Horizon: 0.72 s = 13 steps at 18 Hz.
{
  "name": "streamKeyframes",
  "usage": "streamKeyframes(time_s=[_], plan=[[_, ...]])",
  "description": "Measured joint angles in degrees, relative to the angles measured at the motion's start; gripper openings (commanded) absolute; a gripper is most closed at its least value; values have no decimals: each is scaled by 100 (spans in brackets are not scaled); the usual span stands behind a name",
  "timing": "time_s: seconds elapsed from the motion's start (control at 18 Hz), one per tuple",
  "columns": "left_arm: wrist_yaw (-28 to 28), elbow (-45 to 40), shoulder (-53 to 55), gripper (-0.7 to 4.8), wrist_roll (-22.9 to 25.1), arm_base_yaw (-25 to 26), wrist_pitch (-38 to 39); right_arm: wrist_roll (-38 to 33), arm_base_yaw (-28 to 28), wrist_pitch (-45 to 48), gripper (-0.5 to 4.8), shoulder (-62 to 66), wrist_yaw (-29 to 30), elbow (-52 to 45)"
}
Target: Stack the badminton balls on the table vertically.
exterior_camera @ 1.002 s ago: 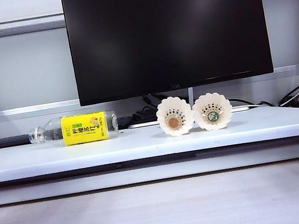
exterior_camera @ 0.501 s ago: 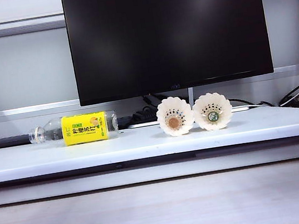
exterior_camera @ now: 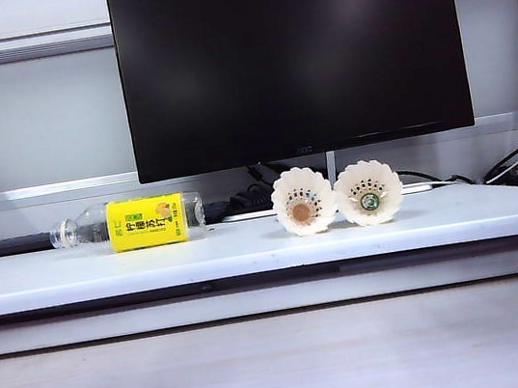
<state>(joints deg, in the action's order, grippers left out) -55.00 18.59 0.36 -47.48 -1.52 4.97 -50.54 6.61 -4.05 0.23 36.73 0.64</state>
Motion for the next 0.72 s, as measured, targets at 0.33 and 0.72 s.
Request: streamKeyframes(time_s=[0.33, 0.72], plan=[[-13, 732, 905, 344, 487, 0, 1088, -433, 0, -109, 134, 0, 101, 208], [415, 1888, 2535, 345, 2000, 0, 2129, -369, -2, -142, 134, 385, 190, 852]])
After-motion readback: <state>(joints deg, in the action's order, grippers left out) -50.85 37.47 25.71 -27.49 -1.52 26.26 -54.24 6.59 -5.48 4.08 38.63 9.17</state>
